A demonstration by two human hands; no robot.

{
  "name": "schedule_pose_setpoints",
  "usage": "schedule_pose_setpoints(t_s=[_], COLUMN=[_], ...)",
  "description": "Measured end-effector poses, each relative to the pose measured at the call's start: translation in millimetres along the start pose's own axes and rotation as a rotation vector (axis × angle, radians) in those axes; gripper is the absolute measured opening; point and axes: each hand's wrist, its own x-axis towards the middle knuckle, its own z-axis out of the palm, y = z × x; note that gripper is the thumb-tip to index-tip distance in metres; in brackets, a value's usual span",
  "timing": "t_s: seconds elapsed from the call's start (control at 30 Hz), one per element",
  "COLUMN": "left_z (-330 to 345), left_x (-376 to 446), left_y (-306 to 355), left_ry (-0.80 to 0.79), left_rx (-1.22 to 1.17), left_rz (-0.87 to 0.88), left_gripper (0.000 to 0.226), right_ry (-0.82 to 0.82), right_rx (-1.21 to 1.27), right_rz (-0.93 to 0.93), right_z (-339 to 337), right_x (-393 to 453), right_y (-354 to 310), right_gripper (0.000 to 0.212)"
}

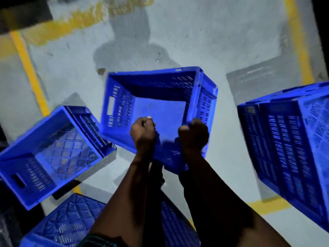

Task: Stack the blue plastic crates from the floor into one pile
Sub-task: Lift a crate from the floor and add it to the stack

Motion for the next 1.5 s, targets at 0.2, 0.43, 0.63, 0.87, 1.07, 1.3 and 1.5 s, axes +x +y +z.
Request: schedule_pose_setpoints(t_s=[0.2, 0.43, 0.63, 0.87, 1.07, 1.3, 1.5], left_z=[-45.2, -98.6, -135.5, -158.8, -156.7, -107.3, -67.9], left_x=[-57.5, -140.2, -212.4, -275.8, -312.2, -394.8, -446.2], left_y=[24.5, 69.0, 138.3, 179.3, 173.6, 193.7, 219.9], left_ry=[-0.050, -0.196, -0.362, -0.537, -0.502, -0.551, -0.543], left_rx=[-0.056, -0.140, 0.002, 0.077, 0.037, 0.103, 0.197], left_rz=[-0.044, -0.082, 0.087, 0.401, 0.375, 0.423, 0.539], left_gripper=[0.032, 0.013, 0.023, 0.019, 0.019, 0.033, 0.064], right_ry=[0.104, 0.223, 0.314, 0.492, 0.552, 0.641, 0.721], right_rx=[0.032, 0.297, 0.451, 0.650, 0.845, 0.905, 0.970], right_rz=[0.065, 0.163, 0.039, 0.011, -0.050, -0.114, -0.141], right_z=[-67.2, -201.1, -337.9, -413.1, -466.9, -533.3, -589.9], right_x=[-58.2, -133.6, -219.9, -297.4, -332.4, -368.4, -388.7], right_y=[-37.8, -36.8, -39.5, -20.4, 22.9, 74.0, 112.1], right_gripper=[0.031, 0.035, 0.039, 0.038, 0.039, 0.044, 0.042])
